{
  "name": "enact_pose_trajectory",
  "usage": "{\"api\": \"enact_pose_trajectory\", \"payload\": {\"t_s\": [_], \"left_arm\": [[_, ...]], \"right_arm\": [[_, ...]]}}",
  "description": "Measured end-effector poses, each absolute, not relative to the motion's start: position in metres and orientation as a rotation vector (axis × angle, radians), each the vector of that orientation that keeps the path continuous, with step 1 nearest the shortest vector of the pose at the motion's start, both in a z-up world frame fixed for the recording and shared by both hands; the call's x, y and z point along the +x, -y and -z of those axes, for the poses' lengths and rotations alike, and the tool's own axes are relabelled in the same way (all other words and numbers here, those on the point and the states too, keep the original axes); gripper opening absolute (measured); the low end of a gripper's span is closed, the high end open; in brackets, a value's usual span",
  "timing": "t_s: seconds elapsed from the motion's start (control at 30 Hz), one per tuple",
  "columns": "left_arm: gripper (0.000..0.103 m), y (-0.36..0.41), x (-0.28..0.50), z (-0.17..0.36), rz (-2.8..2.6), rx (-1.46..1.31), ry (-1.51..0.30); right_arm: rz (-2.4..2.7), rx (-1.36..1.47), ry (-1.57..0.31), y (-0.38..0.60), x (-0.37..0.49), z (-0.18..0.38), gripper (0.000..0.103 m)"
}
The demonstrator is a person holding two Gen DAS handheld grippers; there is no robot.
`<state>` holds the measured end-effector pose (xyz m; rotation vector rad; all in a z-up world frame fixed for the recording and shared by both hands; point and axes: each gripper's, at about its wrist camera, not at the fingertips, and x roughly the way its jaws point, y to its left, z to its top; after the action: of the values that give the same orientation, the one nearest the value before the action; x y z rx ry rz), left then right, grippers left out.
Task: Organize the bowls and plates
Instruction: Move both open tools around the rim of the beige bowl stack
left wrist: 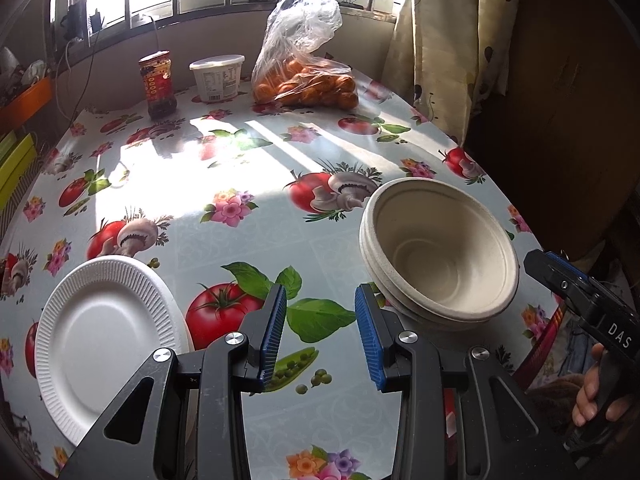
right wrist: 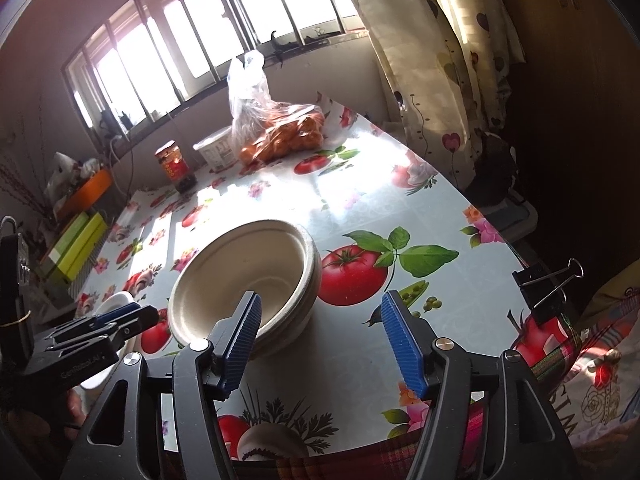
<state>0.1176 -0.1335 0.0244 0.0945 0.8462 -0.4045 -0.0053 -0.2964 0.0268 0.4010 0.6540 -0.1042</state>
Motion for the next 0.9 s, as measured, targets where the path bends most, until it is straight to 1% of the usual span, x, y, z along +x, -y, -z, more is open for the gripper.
{"api": "enact_pose_trajectory", "payload": {"t_s": [0.2, 0.47, 0.63, 0.9], "left_arm": [[0.037, 0.138, 0.121, -0.02, 0.449, 0.083, -0.872], [0.037, 0.135, 0.128, -0.022, 0.512, 0.016, -0.868], [0.037, 0.135, 0.135, -0.019, 0.549, -0.061, -0.91], [0.037, 0.132, 0.136, -0.028, 0.569, -0.102, -0.88]], "right_arm": [[0.083, 0.395, -0.653, 0.297, -0.003, -0.027, 0.067], [0.08, 0.427, -0.67, 0.304, 0.004, -0.022, 0.067], [0.062, 0.432, -0.689, 0.302, 0.011, -0.017, 0.067], [0.041, 0.434, -0.696, 0.301, 0.018, -0.015, 0.067]]}}
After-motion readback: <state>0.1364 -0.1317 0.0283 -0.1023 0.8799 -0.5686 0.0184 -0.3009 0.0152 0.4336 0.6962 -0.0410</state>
